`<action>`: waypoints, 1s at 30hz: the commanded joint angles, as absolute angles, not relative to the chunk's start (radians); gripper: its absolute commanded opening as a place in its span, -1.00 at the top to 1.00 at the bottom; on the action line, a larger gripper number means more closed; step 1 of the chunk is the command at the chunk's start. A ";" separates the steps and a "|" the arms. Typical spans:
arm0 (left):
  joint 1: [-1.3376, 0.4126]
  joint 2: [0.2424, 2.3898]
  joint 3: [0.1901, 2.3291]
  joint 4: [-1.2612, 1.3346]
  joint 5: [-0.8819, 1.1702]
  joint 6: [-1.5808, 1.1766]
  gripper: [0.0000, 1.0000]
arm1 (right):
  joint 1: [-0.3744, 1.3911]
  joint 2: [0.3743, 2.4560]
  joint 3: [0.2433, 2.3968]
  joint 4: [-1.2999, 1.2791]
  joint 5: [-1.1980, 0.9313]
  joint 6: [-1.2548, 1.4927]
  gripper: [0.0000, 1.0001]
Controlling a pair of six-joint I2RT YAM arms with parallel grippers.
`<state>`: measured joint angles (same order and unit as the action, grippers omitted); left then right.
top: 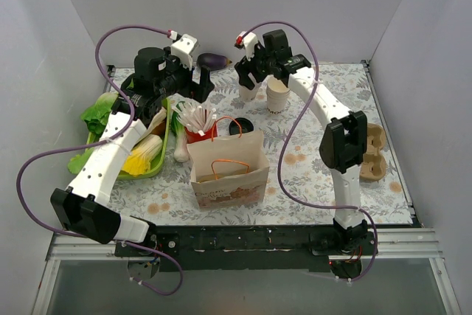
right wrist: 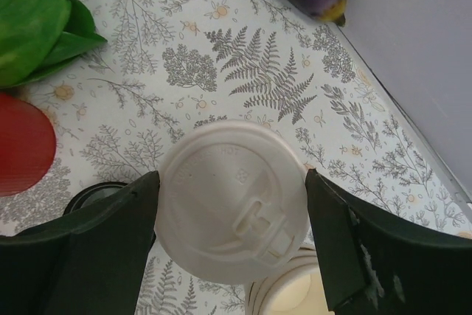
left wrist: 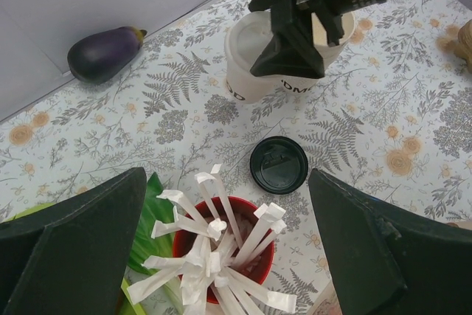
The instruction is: Pack the takeout coffee
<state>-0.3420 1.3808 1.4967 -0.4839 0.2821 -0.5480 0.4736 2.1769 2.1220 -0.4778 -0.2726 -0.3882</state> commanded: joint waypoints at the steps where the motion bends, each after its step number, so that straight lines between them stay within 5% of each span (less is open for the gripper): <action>1: -0.339 1.335 1.491 -0.451 0.304 -0.554 -0.87 | 0.479 2.013 2.094 -0.506 -0.298 -0.400 -0.06; 18: -0.337 1.342 1.465 -0.408 0.345 -0.581 -0.87 | 0.414 1.420 1.461 -0.802 -0.371 -0.552 0.04; 30: -0.337 1.358 1.479 -0.416 0.368 -0.586 -0.87 | 0.413 1.152 1.046 -0.991 -0.540 -1.184 -0.01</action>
